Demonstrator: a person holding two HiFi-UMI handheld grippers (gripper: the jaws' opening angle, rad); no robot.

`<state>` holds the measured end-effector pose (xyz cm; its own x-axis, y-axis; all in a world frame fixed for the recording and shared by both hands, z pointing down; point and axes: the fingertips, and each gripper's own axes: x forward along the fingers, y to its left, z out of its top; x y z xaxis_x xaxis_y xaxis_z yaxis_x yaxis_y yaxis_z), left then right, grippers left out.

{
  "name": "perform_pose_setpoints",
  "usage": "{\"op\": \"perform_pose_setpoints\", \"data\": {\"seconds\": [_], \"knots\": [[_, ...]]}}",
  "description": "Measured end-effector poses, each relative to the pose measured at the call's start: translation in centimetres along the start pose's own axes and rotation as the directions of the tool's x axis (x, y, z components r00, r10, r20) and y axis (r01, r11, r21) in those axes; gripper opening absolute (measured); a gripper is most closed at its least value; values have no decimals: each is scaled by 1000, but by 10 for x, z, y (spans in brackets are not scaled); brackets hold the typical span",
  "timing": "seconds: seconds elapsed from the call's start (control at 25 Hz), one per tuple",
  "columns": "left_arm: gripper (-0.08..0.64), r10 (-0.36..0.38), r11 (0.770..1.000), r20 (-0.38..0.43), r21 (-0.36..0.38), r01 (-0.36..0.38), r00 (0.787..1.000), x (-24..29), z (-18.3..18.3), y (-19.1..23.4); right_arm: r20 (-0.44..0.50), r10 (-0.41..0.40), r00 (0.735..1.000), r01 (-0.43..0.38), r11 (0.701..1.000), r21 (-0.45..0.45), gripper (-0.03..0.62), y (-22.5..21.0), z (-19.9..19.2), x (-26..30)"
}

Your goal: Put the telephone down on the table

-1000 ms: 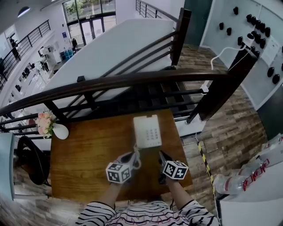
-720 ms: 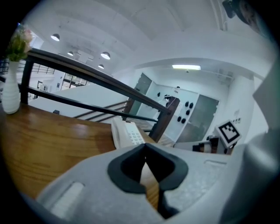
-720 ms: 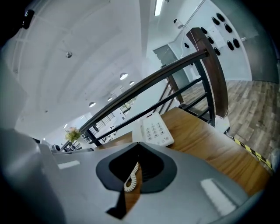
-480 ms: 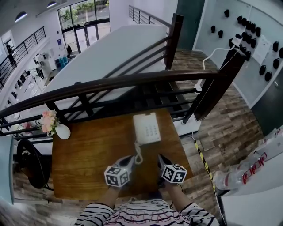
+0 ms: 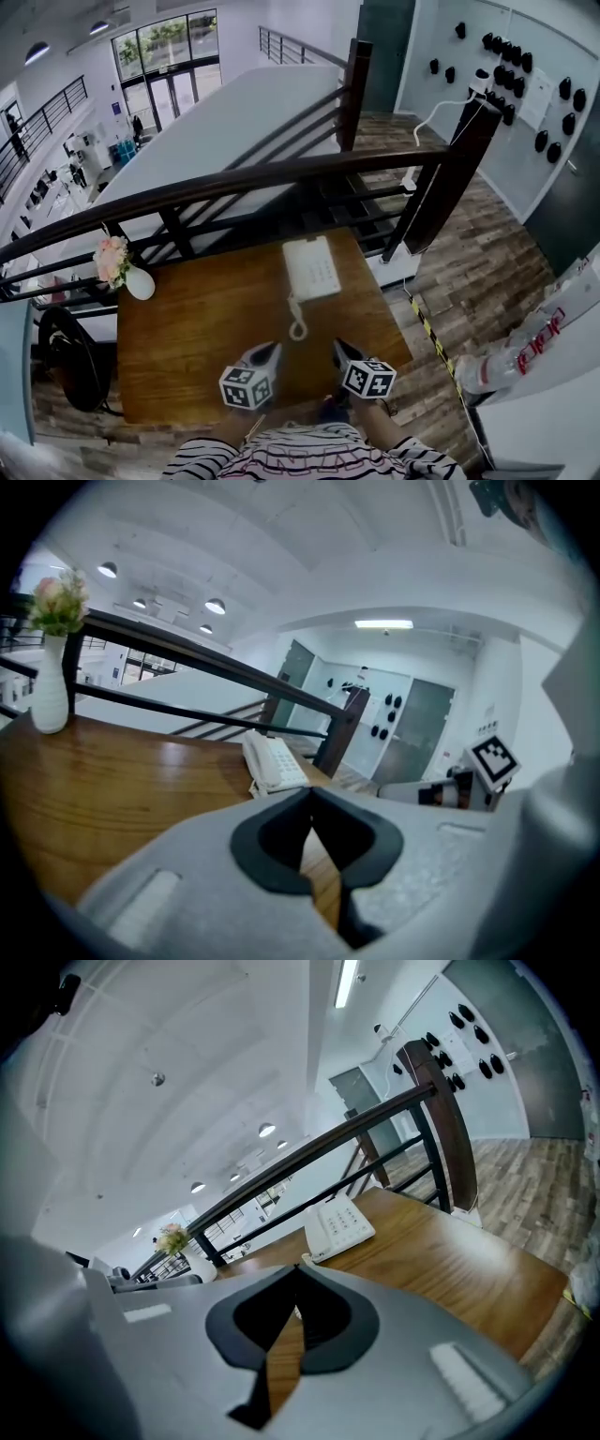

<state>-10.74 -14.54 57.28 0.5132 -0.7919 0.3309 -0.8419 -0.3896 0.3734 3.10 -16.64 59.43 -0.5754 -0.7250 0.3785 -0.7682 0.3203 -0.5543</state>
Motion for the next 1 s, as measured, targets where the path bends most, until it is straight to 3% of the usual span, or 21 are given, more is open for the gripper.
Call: {"op": "perform_pose_setpoints", "data": {"seconds": [0.48,1.0], "knots": [[3,-8,1000,11,15,8,1000,-52,-25,-17,8,-7,1000,7,1000,-19,-1,24,-38,-44],[3,1,1000,8,28,-1,1000,-71,-33,-22,-2,-17,1000,17,1000,-10,-2,32,-55,-62]]}}
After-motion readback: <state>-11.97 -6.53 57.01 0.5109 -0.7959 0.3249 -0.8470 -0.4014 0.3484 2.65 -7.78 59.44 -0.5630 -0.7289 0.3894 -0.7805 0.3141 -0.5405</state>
